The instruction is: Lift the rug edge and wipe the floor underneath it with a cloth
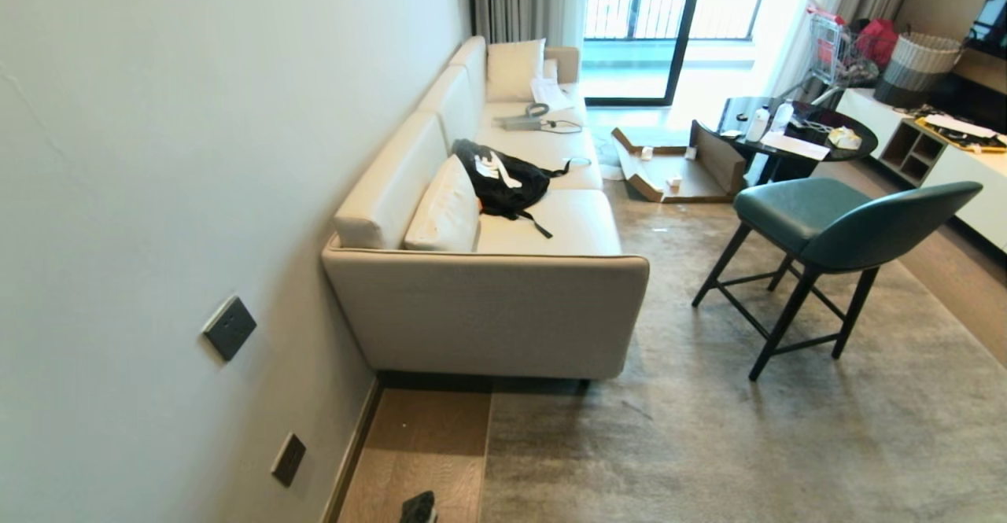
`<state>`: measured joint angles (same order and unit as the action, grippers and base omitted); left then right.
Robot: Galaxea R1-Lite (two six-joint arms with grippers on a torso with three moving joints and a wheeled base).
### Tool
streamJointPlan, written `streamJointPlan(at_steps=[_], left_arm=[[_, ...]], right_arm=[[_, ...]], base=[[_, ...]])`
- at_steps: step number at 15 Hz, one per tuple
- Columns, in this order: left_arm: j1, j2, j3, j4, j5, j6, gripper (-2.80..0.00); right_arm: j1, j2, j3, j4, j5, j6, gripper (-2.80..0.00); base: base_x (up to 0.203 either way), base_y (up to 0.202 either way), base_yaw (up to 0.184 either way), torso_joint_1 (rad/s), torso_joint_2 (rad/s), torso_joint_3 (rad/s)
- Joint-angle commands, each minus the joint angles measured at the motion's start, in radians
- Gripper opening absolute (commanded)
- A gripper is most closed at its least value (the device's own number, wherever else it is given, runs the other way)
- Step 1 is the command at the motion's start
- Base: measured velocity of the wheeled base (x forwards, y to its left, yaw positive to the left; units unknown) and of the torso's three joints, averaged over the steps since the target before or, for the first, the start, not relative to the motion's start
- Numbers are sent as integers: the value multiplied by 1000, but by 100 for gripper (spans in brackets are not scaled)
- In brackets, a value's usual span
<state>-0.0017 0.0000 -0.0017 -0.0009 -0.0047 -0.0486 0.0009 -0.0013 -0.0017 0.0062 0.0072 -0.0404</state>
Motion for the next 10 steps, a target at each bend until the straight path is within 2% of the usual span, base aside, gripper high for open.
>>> streamJointPlan(at_steps=[1,10], left_arm=[[0,0,0,-1,0,0,-280],[0,0,0,-1,0,0,-280]], right_arm=[[1,1,0,0,0,-1,-280],[1,1,0,0,0,1,-280]], base=[[0,0,0,157,-355,-218],[0,0,0,146,-337,-192]])
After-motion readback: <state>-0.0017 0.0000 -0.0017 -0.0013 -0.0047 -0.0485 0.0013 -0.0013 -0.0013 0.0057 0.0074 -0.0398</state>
